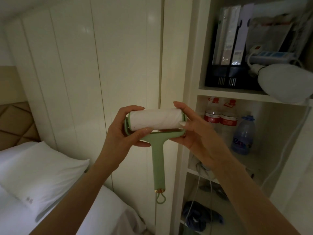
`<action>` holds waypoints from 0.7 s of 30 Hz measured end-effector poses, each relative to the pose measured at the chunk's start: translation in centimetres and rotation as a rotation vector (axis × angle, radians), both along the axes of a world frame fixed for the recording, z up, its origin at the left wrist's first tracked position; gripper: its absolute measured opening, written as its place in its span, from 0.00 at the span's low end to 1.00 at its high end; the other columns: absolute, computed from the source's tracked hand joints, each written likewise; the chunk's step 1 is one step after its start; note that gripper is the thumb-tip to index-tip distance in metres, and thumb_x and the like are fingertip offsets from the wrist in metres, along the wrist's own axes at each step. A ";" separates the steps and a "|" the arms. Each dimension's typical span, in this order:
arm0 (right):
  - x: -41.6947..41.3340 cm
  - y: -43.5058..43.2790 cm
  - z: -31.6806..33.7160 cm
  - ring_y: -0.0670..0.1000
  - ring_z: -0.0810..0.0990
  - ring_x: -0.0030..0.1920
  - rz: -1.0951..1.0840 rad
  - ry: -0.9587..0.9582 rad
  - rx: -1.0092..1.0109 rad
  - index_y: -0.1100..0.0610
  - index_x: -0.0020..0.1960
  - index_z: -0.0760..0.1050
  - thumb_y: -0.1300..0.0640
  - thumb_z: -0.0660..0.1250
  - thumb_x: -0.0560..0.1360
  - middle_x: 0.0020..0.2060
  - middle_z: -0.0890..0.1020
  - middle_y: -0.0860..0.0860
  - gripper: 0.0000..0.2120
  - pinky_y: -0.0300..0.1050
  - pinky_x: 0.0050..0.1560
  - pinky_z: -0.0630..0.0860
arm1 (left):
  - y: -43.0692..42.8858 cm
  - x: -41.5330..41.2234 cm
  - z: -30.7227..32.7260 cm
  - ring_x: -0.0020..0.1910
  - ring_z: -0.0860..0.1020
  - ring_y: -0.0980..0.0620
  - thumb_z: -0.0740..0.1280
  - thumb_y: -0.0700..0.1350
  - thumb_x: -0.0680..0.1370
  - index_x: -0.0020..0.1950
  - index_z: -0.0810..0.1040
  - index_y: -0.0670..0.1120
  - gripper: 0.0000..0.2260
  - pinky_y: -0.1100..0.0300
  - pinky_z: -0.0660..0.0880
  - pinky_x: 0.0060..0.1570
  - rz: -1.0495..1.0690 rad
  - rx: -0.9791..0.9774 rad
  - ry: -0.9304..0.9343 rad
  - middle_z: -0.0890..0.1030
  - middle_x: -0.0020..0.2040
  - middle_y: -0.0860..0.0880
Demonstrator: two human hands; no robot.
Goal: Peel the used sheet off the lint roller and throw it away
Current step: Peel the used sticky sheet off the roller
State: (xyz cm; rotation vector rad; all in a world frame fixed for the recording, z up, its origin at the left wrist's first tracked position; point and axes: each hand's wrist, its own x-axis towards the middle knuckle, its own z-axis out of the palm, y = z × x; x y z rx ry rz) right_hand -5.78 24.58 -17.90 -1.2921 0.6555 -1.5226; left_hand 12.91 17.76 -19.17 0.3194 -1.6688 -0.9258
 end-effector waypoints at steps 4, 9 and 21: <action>0.2 0.1 0.2 0.54 0.81 0.53 0.013 -0.026 0.000 0.51 0.57 0.78 0.62 0.58 0.73 0.59 0.75 0.55 0.16 0.48 0.49 0.80 | 0.0 0.0 0.0 0.48 0.81 0.57 0.70 0.42 0.64 0.53 0.71 0.53 0.19 0.59 0.82 0.32 -0.010 0.001 0.000 0.75 0.49 0.62; 0.5 0.2 0.3 0.50 0.83 0.46 -0.083 -0.007 0.004 0.51 0.50 0.79 0.63 0.53 0.77 0.55 0.76 0.54 0.17 0.46 0.44 0.82 | 0.2 -0.1 -0.2 0.48 0.81 0.57 0.70 0.43 0.64 0.53 0.71 0.54 0.19 0.59 0.82 0.32 -0.010 -0.005 0.001 0.75 0.50 0.62; 0.3 0.1 0.0 0.52 0.83 0.50 -0.015 -0.032 -0.005 0.50 0.53 0.79 0.64 0.58 0.74 0.56 0.76 0.53 0.16 0.46 0.46 0.81 | -0.1 0.0 -0.2 0.48 0.80 0.58 0.70 0.42 0.64 0.52 0.72 0.55 0.19 0.60 0.81 0.32 -0.016 -0.001 0.013 0.75 0.49 0.65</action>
